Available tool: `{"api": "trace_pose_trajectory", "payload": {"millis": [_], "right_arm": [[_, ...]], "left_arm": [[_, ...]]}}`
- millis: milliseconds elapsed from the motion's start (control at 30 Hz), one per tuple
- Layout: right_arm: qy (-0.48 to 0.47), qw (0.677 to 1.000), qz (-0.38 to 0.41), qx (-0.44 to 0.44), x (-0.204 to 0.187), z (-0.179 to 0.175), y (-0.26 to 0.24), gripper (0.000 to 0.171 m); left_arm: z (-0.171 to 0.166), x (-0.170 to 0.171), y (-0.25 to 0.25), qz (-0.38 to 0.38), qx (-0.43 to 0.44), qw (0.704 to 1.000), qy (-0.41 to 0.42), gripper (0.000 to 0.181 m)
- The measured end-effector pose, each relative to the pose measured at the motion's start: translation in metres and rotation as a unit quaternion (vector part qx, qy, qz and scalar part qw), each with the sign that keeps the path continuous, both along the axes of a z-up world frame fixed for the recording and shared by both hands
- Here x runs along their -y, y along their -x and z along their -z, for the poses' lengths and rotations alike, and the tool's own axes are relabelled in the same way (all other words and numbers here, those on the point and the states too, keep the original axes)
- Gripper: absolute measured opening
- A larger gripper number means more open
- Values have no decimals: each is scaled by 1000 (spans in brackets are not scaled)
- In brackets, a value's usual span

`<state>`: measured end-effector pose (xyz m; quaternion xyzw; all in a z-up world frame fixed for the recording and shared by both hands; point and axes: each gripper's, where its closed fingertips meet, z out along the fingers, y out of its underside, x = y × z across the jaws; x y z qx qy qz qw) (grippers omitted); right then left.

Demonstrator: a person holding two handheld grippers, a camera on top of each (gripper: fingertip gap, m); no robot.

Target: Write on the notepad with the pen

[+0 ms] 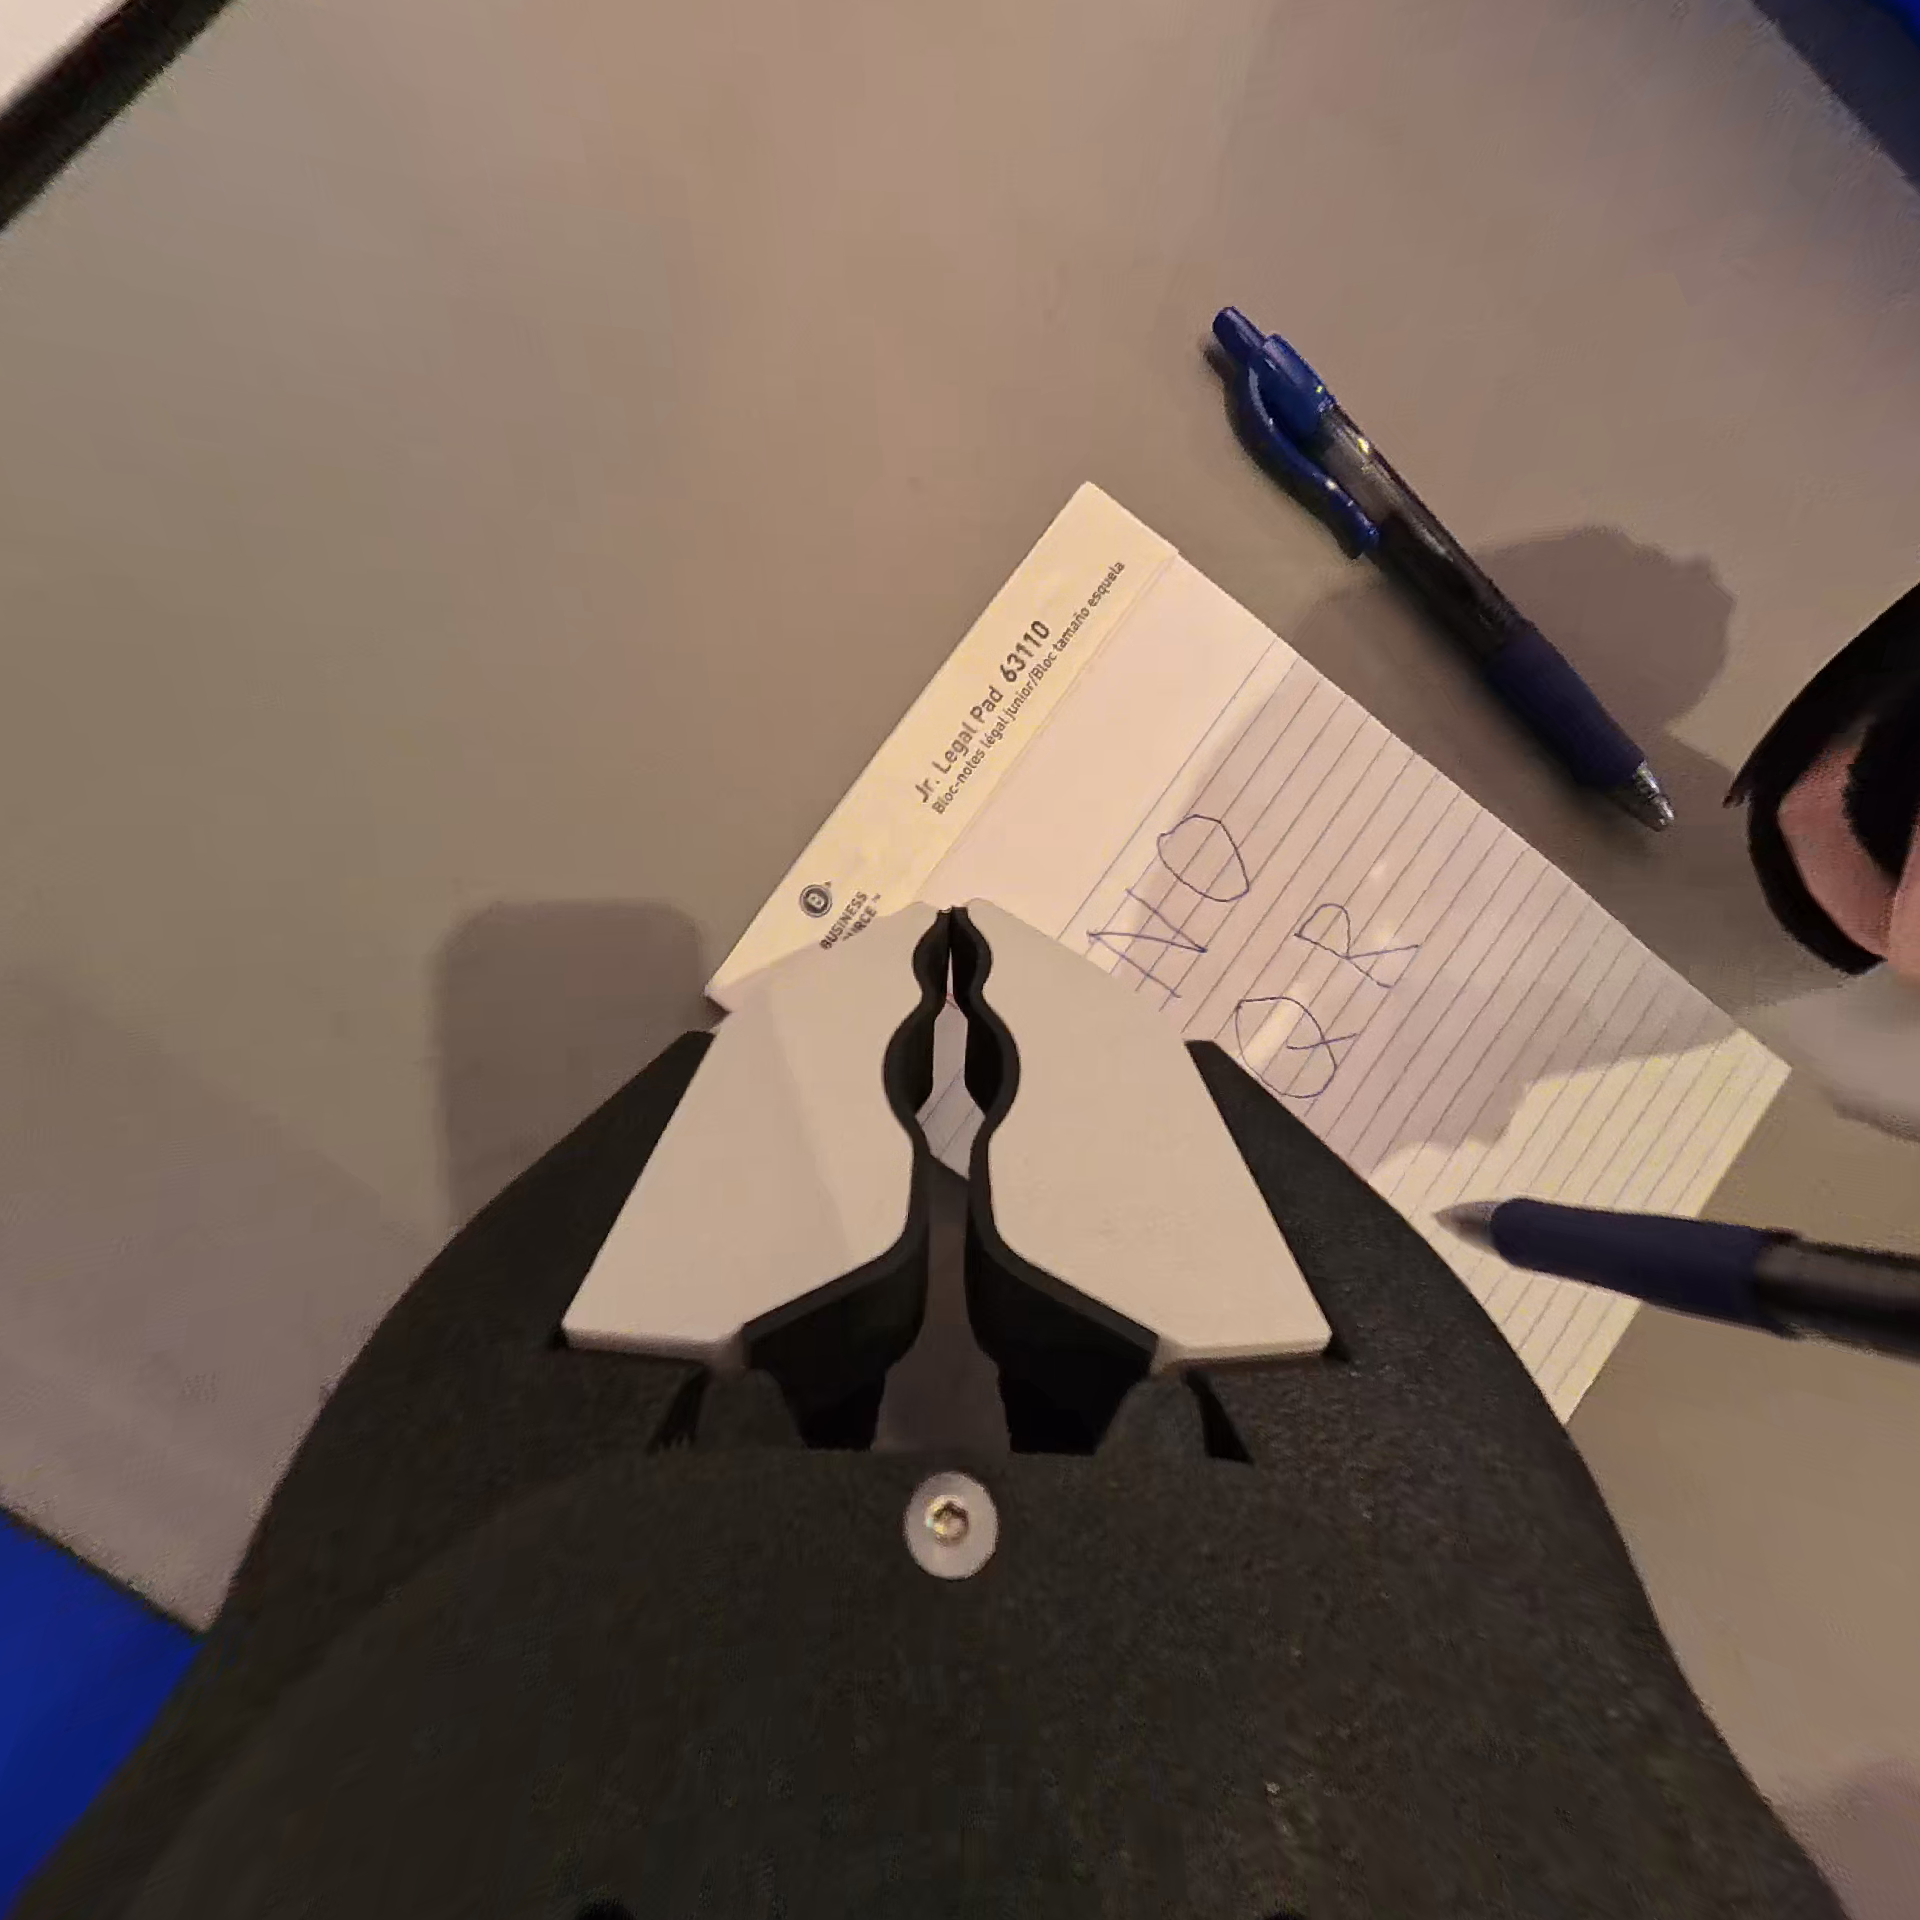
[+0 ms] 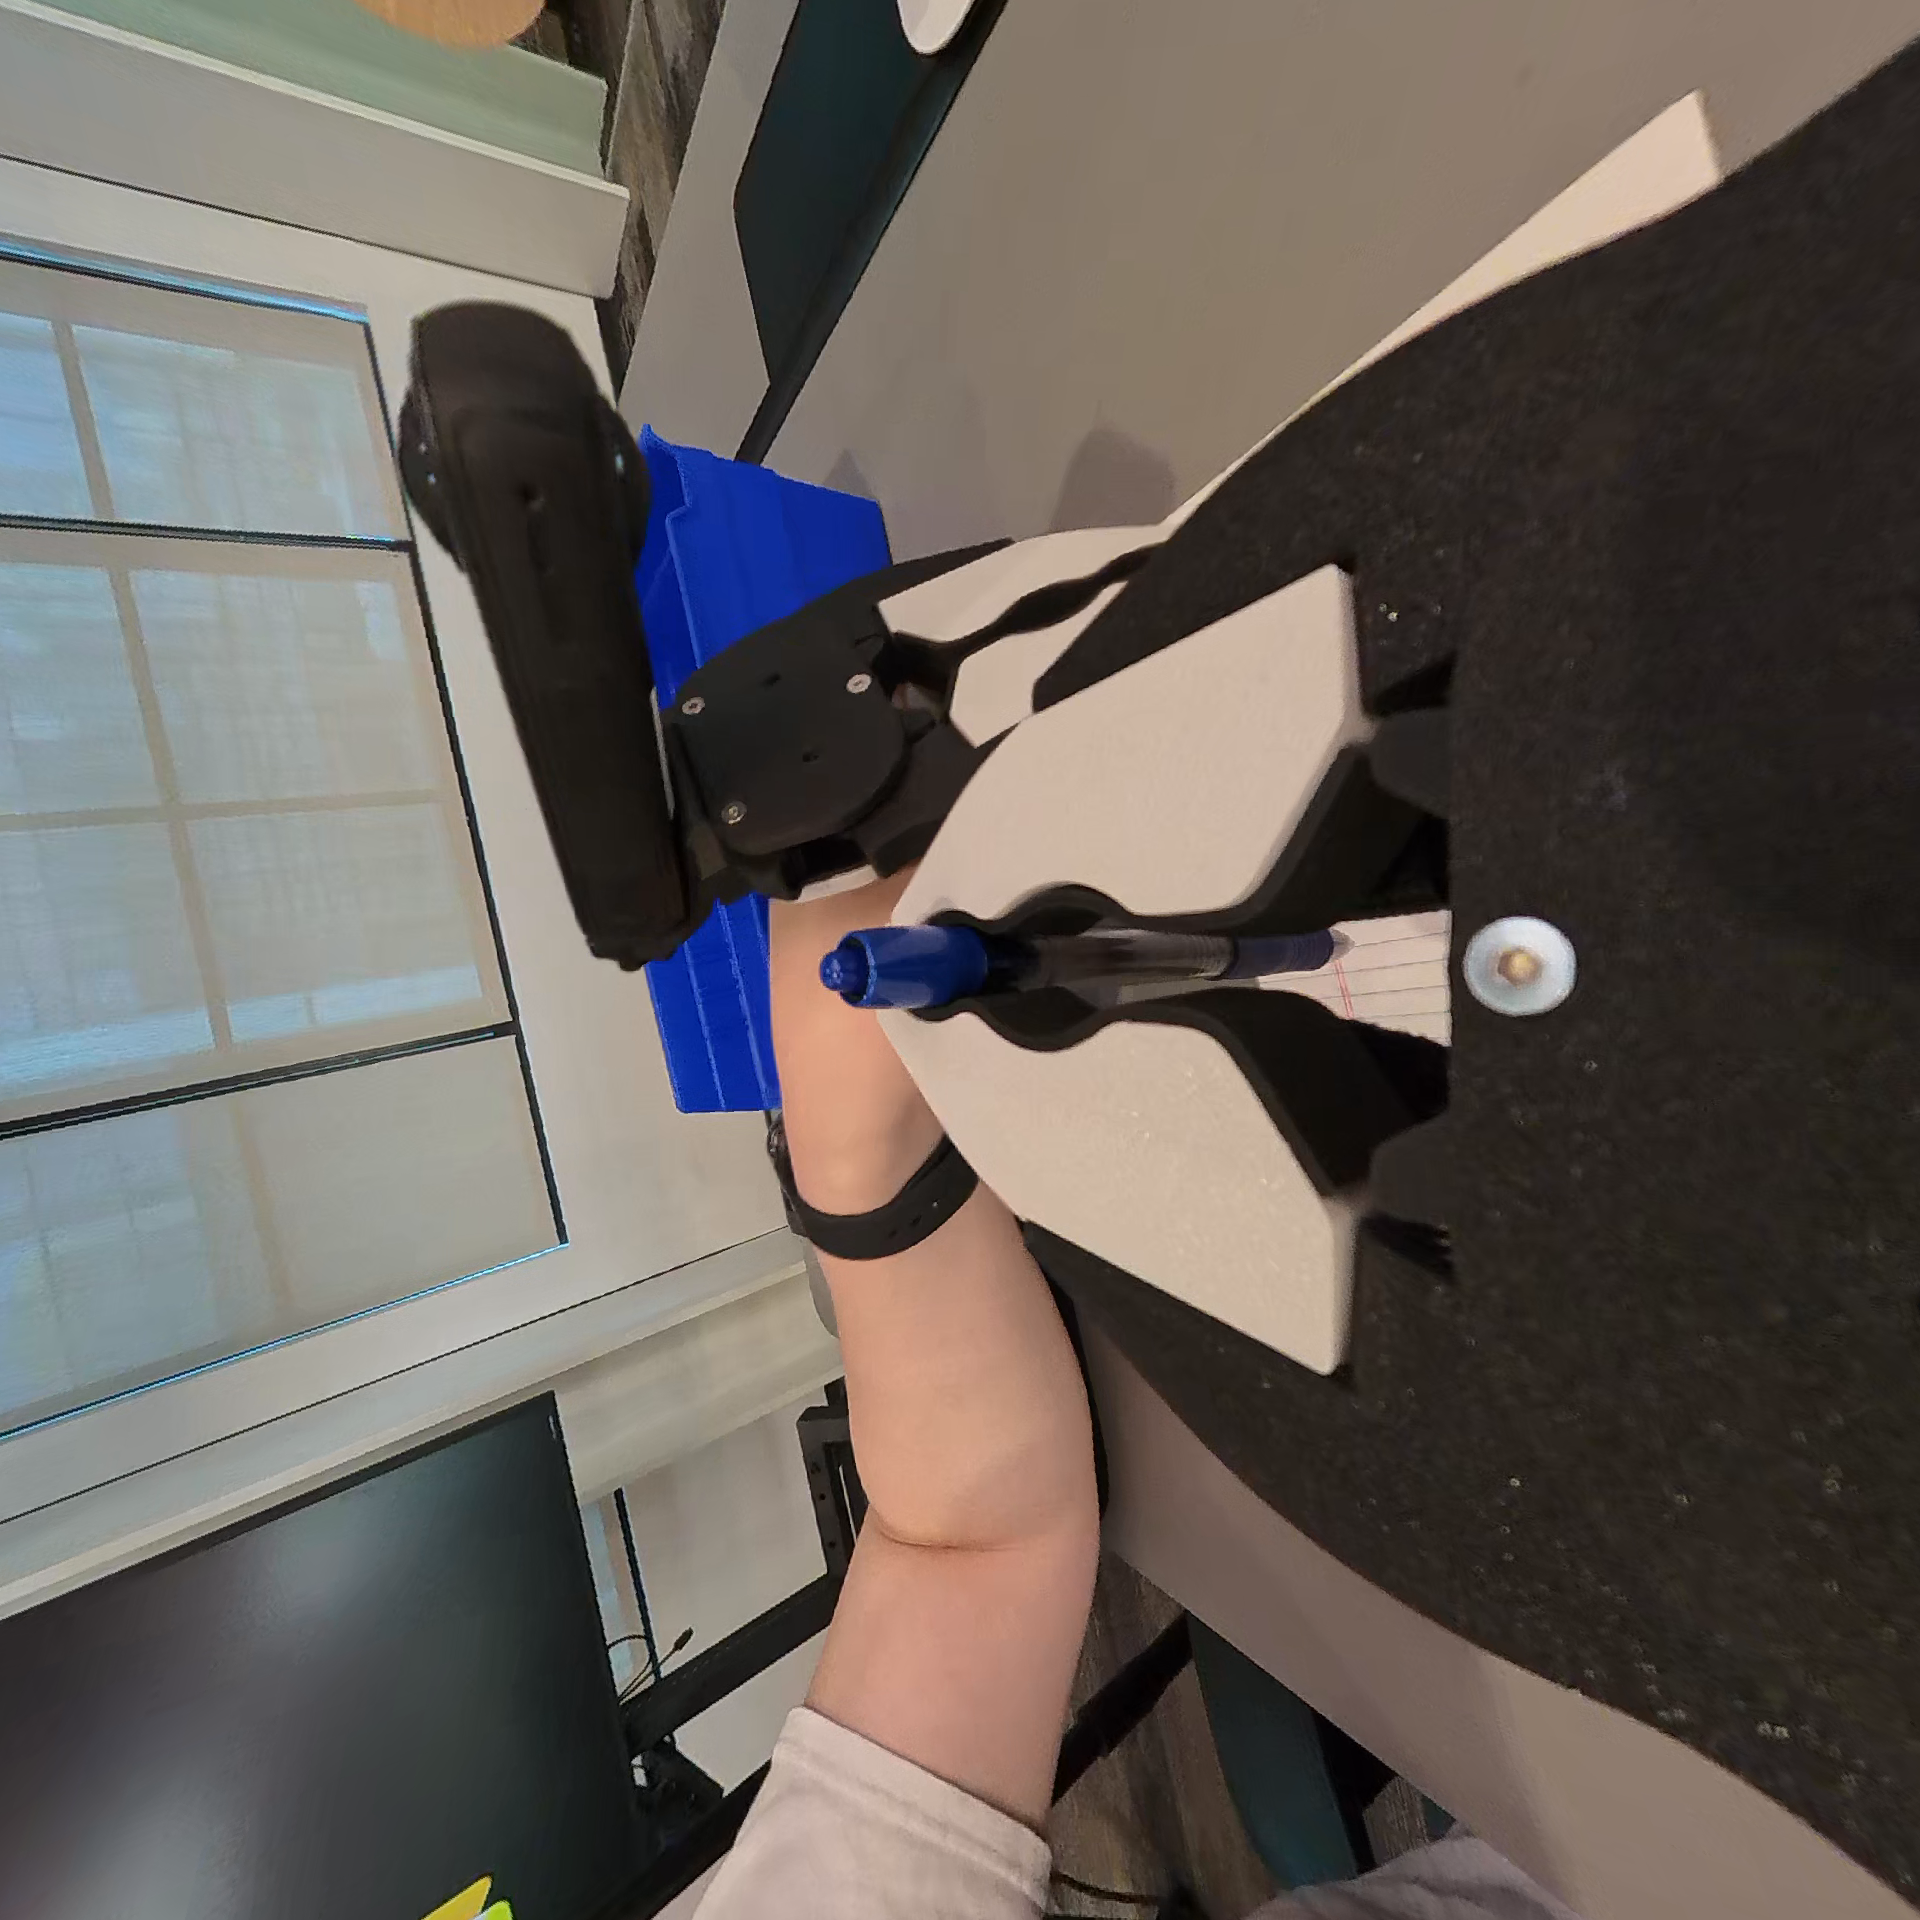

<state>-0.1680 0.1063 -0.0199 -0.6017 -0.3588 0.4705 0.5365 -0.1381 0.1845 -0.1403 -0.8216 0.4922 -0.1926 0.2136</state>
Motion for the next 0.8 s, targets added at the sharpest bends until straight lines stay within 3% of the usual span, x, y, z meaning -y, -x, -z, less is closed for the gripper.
{"api": "trace_pose_trajectory", "payload": {"millis": [167, 800], "right_arm": [[-8, 1000, -8, 16, 3, 9, 12, 4], [-34, 999, -16, 38, -3, 23, 22, 4]], "left_arm": [[11, -2, 4, 1, -33, 999, -11, 0], [11, -2, 4, 0, -26, 1000, -6, 0]]}}
